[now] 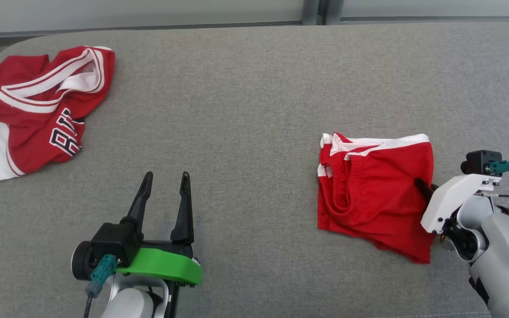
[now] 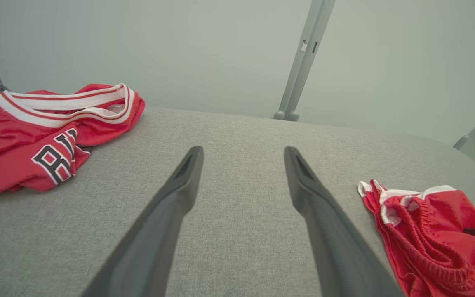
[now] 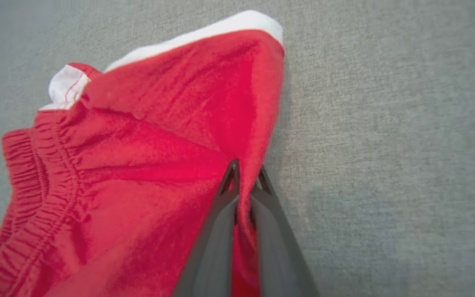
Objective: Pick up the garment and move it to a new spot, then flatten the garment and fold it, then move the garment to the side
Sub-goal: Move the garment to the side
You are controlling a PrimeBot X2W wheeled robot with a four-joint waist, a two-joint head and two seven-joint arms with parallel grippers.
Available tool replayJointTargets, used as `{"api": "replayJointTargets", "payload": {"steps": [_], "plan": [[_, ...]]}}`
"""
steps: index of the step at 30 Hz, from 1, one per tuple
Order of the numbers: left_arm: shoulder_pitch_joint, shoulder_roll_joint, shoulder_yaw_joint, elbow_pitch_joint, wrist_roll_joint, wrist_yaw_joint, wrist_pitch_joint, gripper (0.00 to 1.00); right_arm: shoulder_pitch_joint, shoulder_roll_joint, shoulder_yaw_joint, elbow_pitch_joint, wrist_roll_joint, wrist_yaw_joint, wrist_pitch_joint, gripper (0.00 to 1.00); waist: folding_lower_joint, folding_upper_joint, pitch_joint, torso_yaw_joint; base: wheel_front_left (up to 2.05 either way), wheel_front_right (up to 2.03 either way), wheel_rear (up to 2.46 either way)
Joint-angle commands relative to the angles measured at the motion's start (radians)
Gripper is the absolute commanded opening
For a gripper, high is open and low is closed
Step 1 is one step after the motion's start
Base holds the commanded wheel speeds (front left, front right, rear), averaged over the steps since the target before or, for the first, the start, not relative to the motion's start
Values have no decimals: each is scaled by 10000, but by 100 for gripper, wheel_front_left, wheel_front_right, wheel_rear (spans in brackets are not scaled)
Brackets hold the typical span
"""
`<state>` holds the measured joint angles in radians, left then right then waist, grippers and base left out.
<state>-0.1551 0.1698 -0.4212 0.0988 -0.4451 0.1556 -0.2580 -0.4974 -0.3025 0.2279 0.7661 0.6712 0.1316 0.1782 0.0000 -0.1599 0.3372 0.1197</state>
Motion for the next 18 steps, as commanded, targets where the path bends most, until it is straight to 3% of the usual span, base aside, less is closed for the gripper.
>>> {"api": "replayJointTargets", "payload": {"steps": [1, 12, 18], "plan": [[-108, 40, 5, -58, 50, 7, -65, 100, -197, -171, 2, 24, -53, -17, -93, 0, 0, 0, 49, -631, 0, 0, 0], [-679, 280, 5, -264, 314, -16, -38, 100, -1698, -491, 308, -110, -452, -16, -12, 0, 0, 0, 890, -2883, 0, 0, 0], [-927, 343, -68, -399, 397, -23, 86, 100, -2226, -416, 394, -15, -450, -16, -105, 0, 0, 0, 1171, -3685, 0, 0, 0]]}}
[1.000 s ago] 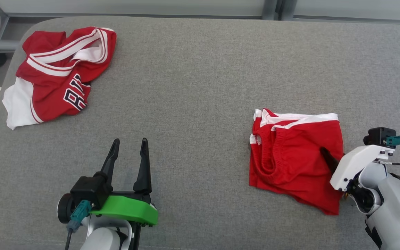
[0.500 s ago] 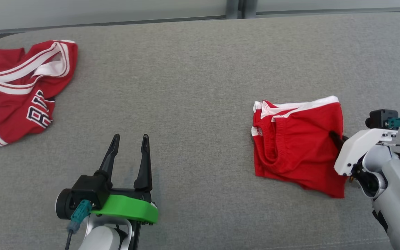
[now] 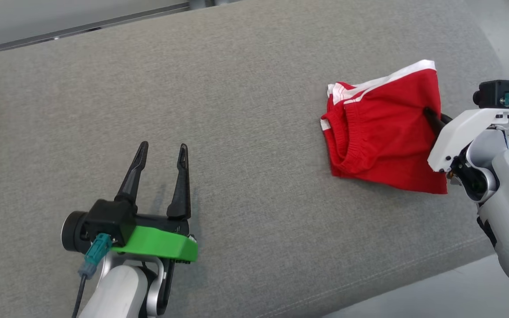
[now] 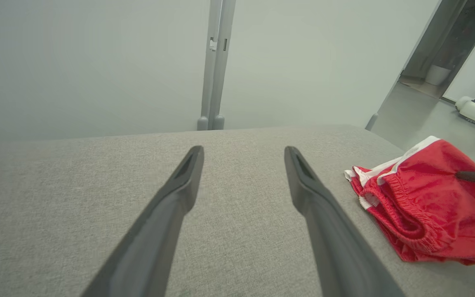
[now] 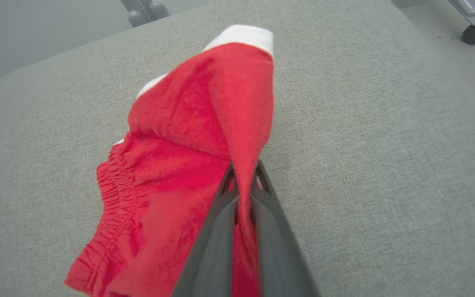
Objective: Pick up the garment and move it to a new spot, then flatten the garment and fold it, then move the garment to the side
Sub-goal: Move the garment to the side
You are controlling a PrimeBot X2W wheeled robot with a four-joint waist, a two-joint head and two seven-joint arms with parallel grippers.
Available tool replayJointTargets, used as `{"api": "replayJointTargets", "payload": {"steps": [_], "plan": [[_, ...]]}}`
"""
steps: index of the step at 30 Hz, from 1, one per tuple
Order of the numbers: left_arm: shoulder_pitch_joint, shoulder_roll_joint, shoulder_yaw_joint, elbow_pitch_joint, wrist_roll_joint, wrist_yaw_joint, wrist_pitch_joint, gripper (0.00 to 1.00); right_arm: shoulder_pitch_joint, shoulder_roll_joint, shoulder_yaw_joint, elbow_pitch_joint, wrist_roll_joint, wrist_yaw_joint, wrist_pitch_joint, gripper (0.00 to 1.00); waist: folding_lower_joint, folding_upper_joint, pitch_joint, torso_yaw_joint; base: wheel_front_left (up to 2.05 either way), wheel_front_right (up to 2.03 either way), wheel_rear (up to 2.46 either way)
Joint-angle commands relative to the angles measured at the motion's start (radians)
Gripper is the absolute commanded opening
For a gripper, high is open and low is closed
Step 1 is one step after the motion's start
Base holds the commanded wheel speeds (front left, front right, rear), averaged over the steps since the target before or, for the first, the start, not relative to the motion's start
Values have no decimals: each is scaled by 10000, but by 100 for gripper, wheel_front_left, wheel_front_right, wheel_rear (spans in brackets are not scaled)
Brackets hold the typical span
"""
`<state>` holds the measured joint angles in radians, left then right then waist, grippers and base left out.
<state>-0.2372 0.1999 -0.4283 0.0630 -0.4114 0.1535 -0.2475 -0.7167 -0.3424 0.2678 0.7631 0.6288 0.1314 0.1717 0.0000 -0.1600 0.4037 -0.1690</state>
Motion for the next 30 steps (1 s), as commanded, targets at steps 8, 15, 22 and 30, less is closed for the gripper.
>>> {"api": "replayJointTargets", "payload": {"steps": [8, 15, 22, 30], "plan": [[-374, 121, -145, -117, 162, -22, 185, 100, -423, -41, 134, 188, 134, -14, -311, 0, 0, 0, 721, -1471, 0, 0, 0], [-475, 250, -210, -236, 226, 52, 343, 100, -854, -119, 141, 602, -1, -14, -749, 0, 0, 0, 909, -1291, 0, 0, 0], [-598, 469, -109, -502, 283, 164, 482, 100, -1630, -387, -56, 1491, -485, -14, -1447, 0, 0, 0, 1217, -762, 0, 0, 0], [-694, 748, -72, -1044, 434, 313, 777, 100, -2733, -819, -852, 3057, -987, -14, -2518, 0, 0, 0, 1753, -229, 0, 0, 0]]}}
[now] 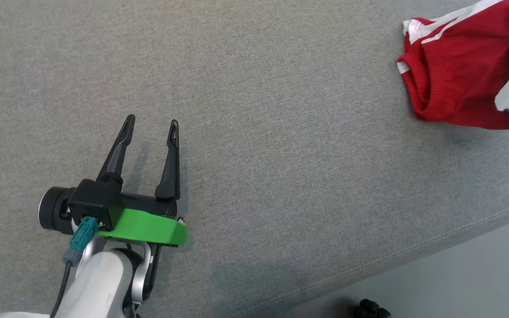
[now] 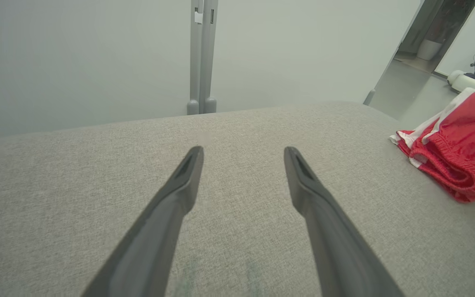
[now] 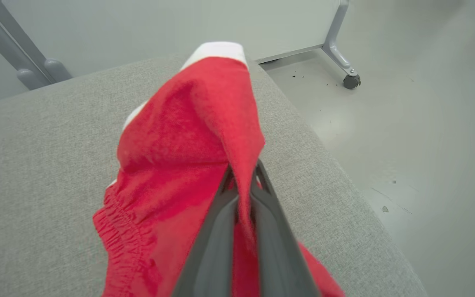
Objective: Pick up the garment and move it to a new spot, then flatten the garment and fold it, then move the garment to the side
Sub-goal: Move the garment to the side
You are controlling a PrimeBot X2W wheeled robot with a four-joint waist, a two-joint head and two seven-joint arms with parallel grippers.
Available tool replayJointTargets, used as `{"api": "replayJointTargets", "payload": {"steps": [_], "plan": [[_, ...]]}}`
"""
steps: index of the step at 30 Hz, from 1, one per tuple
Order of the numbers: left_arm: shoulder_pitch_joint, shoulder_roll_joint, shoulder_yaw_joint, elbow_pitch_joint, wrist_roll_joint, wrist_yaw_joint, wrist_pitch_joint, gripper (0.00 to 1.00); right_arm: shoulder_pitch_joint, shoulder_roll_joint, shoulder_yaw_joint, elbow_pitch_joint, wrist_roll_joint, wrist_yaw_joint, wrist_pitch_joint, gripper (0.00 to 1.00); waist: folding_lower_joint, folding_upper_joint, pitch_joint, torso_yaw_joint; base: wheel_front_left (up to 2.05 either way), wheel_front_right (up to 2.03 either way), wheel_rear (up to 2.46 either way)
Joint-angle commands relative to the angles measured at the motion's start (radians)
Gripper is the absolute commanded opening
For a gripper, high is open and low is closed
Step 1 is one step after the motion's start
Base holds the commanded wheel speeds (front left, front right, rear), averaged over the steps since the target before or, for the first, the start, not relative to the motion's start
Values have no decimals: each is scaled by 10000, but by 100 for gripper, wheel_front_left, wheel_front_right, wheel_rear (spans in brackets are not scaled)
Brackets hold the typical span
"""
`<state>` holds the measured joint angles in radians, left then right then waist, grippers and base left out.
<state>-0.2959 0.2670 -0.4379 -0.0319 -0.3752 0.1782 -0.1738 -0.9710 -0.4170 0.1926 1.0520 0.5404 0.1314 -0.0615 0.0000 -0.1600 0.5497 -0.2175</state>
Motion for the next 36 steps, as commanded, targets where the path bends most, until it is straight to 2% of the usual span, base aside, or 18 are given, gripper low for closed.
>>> {"api": "replayJointTargets", "payload": {"steps": [1, 8, 9, 10, 11, 17, 23, 27, 36], "plan": [[-126, 122, 26, -170, 93, 85, 85, 100, -309, -104, -173, 359, -193, -14, -322, 0, 0, 1, 363, 303, 0, 0, 0], [-250, 291, 3, -594, 206, 171, 307, 100, -1001, -311, -483, 1587, -878, -14, -1241, 0, 0, 1, 860, 554, 0, 0, 0], [-258, 304, -12, -635, 217, 187, 329, 100, -1081, -352, -517, 1710, -1004, -14, -1380, 4, 0, 1, 916, 572, 0, 0, 0], [-272, 329, -22, -704, 255, 202, 376, 100, -1152, -419, -626, 1956, -1228, -14, -1598, 55, 0, 1, 1001, 590, 0, 0, 0], [-283, 344, -21, -732, 267, 218, 371, 100, -1178, -445, -693, 2047, -1362, -14, -1693, 100, 0, 1, 1034, 595, 0, 0, 0], [-331, 400, -44, -793, 277, 247, 435, 100, -1226, -649, -1046, 2224, -2162, -14, -1990, 100, 0, 1, 1155, 609, 0, 0, 0], [-380, 454, -49, -832, 295, 288, 457, 100, -825, -276, -1766, 1637, -2800, -16, -2032, 100, 0, 1, 1141, 531, 0, 0, 0], [-367, 423, -52, -783, 225, 320, 405, 100, -559, 87, -2162, 925, -2986, -14, -2037, 100, 0, 1, 930, 488, 0, 0, 0], [-350, 208, 109, -309, -129, 295, 17, 100, 433, 486, -1554, -1184, -3243, -14, -2038, 100, 0, 1, -83, 570, 0, 0, 0]]}}
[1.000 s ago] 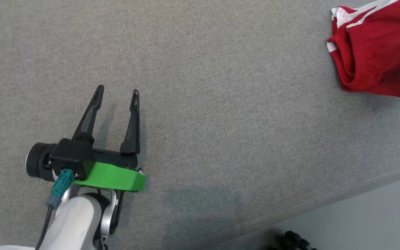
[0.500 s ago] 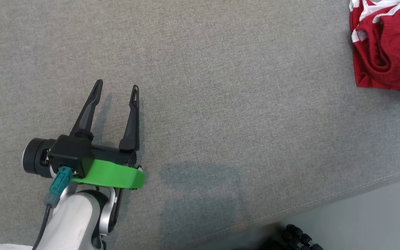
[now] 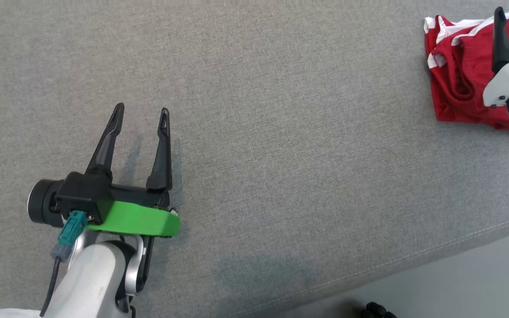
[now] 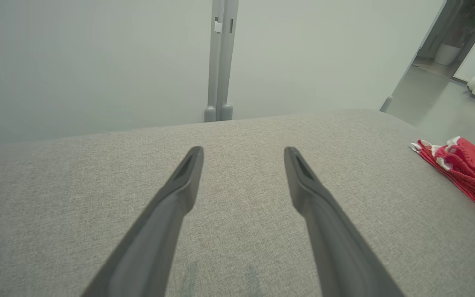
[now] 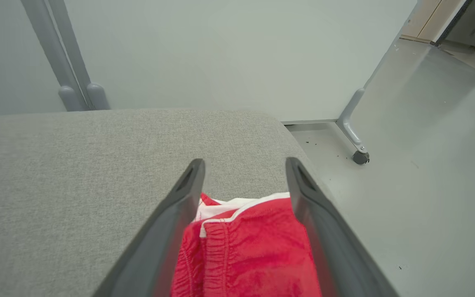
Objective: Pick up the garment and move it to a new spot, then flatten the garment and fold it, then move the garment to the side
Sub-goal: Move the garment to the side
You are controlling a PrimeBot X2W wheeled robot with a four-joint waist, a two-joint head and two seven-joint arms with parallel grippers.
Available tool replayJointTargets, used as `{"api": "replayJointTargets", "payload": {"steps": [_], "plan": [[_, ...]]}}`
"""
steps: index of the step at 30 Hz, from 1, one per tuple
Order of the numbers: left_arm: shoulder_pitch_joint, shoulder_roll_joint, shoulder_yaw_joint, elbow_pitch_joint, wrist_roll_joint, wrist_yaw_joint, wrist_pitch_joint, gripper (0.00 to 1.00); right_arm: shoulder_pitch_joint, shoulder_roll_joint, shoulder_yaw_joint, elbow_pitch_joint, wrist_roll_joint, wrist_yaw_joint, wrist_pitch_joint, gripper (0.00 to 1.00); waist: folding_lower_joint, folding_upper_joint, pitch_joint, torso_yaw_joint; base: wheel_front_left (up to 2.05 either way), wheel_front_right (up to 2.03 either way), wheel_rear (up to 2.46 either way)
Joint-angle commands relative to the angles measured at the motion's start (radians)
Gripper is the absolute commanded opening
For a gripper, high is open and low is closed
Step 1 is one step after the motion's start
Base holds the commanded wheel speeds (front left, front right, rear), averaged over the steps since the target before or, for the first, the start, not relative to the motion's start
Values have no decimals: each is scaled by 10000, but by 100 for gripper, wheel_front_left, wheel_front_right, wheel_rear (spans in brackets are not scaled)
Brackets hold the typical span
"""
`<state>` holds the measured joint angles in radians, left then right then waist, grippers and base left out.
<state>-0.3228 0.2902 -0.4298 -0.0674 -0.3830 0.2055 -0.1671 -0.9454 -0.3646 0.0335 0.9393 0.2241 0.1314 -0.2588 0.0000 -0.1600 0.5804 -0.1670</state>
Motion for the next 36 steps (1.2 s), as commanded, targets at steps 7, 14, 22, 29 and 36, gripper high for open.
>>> {"api": "replayJointTargets", "payload": {"steps": [7, 14, 22, 29, 36], "plan": [[334, -247, 405, 866, -542, 2, -561, 100, 1047, 105, 983, -1486, 265, -14, -53, 100, 0, 1, -1607, 358, 0, 0, 0], [1035, -438, 757, 1585, -893, -76, -885, 100, 2335, 312, 1440, -2630, 1037, -14, -36, 100, 0, 1, -2774, 868, 0, 0, 0], [1919, -535, 1018, 1897, -898, -80, -975, 100, 4359, 680, 891, -4252, 977, -14, 114, 100, 0, 1, -3551, 1487, 0, 0, 0], [2703, -627, 1389, 1834, -736, 7, -982, 100, 6509, 1624, 17, -6710, 302, -14, 846, 100, 0, 1, -4061, 1860, 0, 0, 0], [3420, -893, 1810, 1504, -536, -33, -975, 100, 8201, 2611, -491, -8905, -576, -14, 1690, 100, 0, 1, -4295, 2029, 0, 0, 0]]}}
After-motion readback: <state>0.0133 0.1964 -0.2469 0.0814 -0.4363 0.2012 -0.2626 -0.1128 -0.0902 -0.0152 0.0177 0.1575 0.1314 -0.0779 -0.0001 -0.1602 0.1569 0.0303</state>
